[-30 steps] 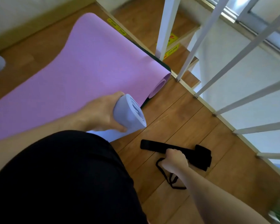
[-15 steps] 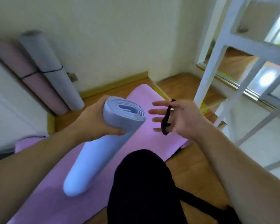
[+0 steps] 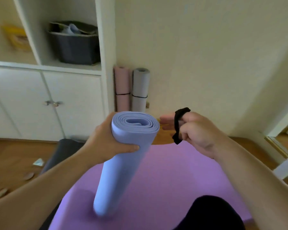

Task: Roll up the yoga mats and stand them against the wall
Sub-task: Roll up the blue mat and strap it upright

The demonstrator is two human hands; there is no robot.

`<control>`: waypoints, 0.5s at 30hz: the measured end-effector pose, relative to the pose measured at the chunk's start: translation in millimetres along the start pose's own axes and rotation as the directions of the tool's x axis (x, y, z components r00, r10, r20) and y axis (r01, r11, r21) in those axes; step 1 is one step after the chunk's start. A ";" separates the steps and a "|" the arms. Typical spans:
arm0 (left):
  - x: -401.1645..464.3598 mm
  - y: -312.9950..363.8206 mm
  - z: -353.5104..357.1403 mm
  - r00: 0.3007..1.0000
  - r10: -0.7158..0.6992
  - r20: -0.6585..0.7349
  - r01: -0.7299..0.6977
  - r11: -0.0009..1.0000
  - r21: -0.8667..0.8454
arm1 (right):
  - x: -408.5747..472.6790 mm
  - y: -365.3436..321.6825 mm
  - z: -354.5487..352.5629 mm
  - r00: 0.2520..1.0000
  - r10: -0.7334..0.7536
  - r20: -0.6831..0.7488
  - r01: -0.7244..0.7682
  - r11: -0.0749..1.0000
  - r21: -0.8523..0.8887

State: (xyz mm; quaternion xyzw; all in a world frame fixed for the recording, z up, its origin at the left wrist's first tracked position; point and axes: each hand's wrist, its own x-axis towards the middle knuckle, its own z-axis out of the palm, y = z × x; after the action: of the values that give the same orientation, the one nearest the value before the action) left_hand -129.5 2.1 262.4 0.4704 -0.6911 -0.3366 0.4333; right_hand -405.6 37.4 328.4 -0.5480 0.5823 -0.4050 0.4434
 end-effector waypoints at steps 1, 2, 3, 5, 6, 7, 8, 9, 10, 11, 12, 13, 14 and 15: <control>-3.5 -4.4 -6.9 1.000 -0.016 -0.011 0.016 1.000 -0.010 | 1.0 -5.8 10.7 0.999 -0.019 0.030 0.021 0.998 -0.063; -7.4 -8.5 -12.3 0.999 -0.027 -0.019 0.027 0.999 -0.026 | 1.2 -11.3 20.8 0.998 -0.031 0.059 0.037 0.993 -0.115; -10.9 -13.6 -16.0 0.999 -0.035 -0.032 0.033 0.998 -0.052 | -1.1 -18.5 31.0 0.997 -0.035 0.073 0.046 0.988 -0.151; -18.3 -19.9 -17.1 0.997 -0.043 -0.056 0.036 0.992 -0.118 | -1.1 -27.8 46.6 0.998 -0.039 0.053 0.049 0.979 -0.199; -21.1 -20.9 -15.4 0.997 -0.040 -0.065 0.030 0.989 -0.147 | -1.0 -30.3 52.3 0.998 -0.040 0.041 0.048 0.972 -0.231; -22.3 -20.9 -12.4 0.997 -0.037 -0.069 0.025 0.985 -0.168 | -0.6 -32.3 57.1 0.998 -0.037 0.040 0.047 0.959 -0.278; -22.3 -20.2 -9.2 0.997 -0.040 -0.062 0.029 0.983 -0.181 | 0.5 -33.9 60.5 0.998 -0.029 0.047 0.044 0.934 -0.355; -22.4 -19.5 -6.3 0.998 -0.048 -0.047 0.038 0.978 -0.203 | 0.6 -36.3 63.3 0.998 -0.027 0.060 0.051 0.895 -0.443; -22.5 -18.9 -4.1 0.998 -0.053 -0.034 0.044 0.974 -0.220 | 1.2 -40.1 66.5 0.997 -0.035 0.074 0.069 0.845 -0.530; -22.5 -18.3 -2.2 0.998 -0.059 -0.024 0.051 0.971 -0.235 | 1.6 -44.9 69.8 0.995 -0.042 0.089 0.087 0.792 -0.604; -22.8 -17.7 -0.3 0.998 -0.064 -0.017 0.058 0.968 -0.242 | 3.5 -49.1 73.7 0.995 -0.045 0.094 0.097 0.733 -0.673; -23.6 -18.5 2.1 0.998 -0.067 -0.012 0.062 0.966 -0.250 | 5.6 -53.0 77.6 0.994 -0.044 0.103 0.106 0.673 -0.732; -25.4 -18.8 4.7 0.997 -0.072 0.000 0.070 0.963 -0.262 | 8.6 -56.4 81.3 0.991 -0.030 0.128 0.119 0.622 -0.774; -27.4 -20.8 8.2 0.997 -0.079 0.017 0.081 0.959 -0.273 | 10.9 -59.4 86.1 0.986 0.003 0.168 0.134 0.589 -0.797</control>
State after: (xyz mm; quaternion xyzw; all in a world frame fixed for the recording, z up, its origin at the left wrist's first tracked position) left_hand -124.6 21.5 233.3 0.4328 -0.6197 -0.4472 0.4781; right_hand -306.4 23.5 360.5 -0.7390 0.6465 -0.0715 0.1755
